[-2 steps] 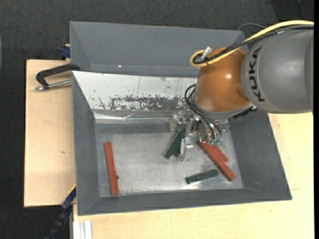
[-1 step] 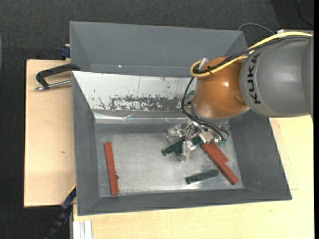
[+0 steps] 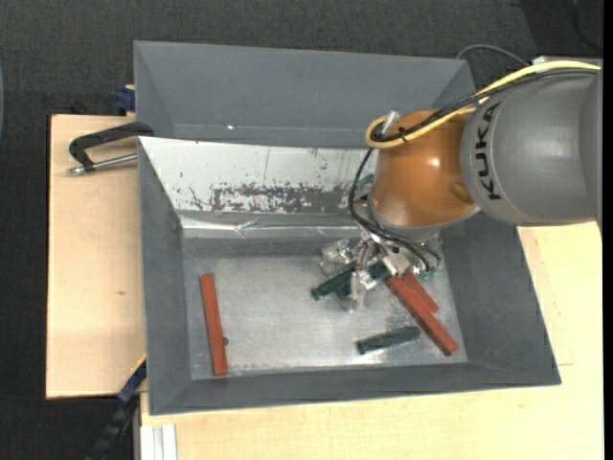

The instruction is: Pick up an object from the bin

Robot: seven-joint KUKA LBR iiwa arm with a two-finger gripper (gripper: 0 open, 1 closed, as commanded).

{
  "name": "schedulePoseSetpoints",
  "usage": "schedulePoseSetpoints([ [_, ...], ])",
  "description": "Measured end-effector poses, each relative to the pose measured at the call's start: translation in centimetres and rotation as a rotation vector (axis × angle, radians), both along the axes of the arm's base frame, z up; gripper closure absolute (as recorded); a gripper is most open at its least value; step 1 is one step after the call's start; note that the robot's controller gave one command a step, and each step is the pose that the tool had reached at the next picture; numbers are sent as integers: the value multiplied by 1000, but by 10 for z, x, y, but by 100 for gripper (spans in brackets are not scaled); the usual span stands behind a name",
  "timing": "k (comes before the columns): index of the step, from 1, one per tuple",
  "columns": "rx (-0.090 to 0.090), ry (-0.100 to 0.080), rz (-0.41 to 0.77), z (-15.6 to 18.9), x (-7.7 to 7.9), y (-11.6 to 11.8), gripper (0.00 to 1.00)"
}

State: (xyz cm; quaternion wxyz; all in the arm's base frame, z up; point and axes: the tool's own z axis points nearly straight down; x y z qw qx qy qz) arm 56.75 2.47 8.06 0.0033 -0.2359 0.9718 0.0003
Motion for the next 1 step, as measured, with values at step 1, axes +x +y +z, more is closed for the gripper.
schedulePoseSetpoints([
  [1,0,-1,-24,160,-19,8,100],
])
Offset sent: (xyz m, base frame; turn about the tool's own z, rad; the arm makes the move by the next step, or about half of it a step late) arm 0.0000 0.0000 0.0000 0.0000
